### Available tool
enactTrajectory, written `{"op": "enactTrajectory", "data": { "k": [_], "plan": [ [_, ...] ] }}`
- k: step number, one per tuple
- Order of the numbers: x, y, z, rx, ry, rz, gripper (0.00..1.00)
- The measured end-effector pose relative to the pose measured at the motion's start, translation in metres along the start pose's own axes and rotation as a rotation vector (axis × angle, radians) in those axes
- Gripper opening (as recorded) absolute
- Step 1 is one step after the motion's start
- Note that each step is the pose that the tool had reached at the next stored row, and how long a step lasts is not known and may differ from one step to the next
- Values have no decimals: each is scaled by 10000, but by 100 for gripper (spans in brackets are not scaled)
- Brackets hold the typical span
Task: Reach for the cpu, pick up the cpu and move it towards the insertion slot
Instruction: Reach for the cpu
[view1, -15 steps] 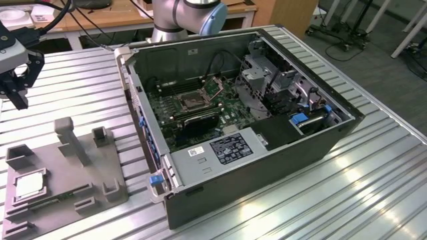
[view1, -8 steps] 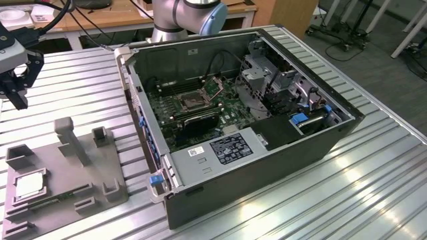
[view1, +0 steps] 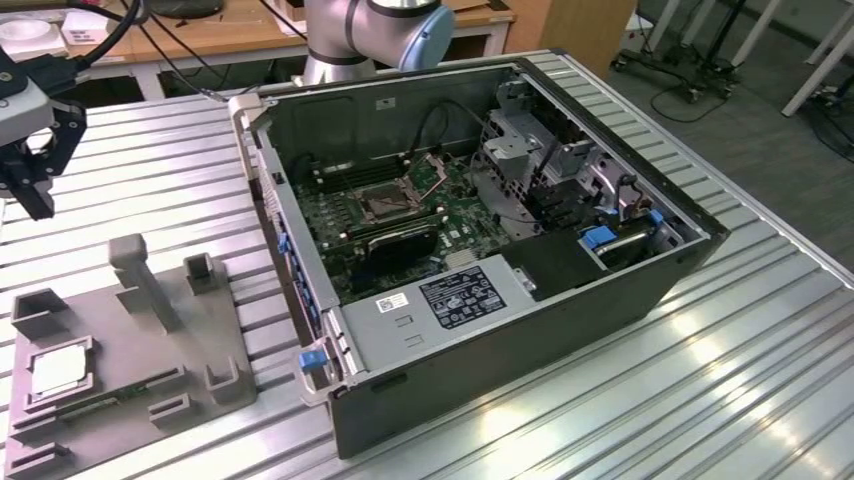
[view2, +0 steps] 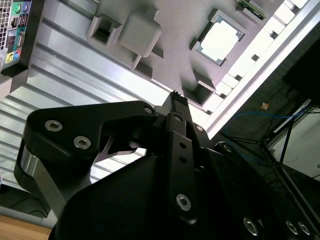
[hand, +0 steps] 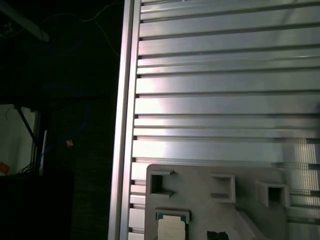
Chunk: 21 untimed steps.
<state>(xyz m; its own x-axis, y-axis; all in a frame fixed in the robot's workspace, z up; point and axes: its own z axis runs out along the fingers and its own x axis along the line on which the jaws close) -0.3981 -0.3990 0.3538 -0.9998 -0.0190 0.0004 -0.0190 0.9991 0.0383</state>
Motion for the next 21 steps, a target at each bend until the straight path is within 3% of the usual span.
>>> {"op": "enactTrajectory", "data": {
  "k": [16, 21],
  "plan": [
    [238, 4, 1, 0, 0, -2, 10],
    [276, 2, 2, 1, 1, -2, 10]
  ]
}}
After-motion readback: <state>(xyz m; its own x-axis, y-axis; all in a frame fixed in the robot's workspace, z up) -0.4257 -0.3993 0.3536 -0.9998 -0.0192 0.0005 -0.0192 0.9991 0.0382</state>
